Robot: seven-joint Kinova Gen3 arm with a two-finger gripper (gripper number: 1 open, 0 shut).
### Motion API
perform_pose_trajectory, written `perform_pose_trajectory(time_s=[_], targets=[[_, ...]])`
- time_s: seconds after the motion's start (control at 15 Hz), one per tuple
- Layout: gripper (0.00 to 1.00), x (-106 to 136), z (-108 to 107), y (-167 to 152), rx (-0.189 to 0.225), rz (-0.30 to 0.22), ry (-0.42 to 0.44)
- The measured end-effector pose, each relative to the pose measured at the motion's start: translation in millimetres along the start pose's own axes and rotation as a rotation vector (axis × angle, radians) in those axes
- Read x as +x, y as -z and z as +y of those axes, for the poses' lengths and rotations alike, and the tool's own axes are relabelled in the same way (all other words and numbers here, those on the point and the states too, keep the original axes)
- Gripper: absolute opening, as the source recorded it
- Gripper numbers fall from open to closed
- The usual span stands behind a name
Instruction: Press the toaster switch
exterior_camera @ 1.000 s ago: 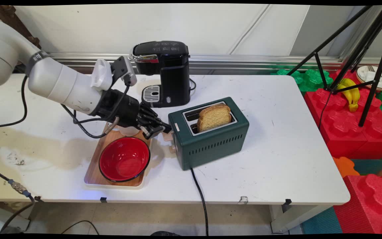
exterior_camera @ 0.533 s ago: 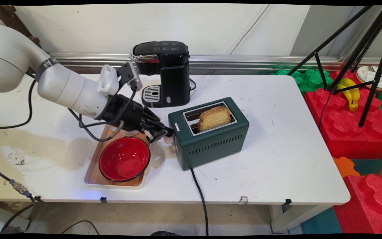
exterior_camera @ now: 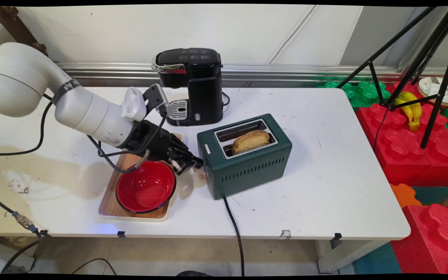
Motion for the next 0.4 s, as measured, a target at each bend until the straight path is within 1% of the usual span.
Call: perform_pose_trajectory(time_s=[0.4], targets=[[0.0, -4.4, -1.0, -7.5, 0.004, -0.015, -0.002]])
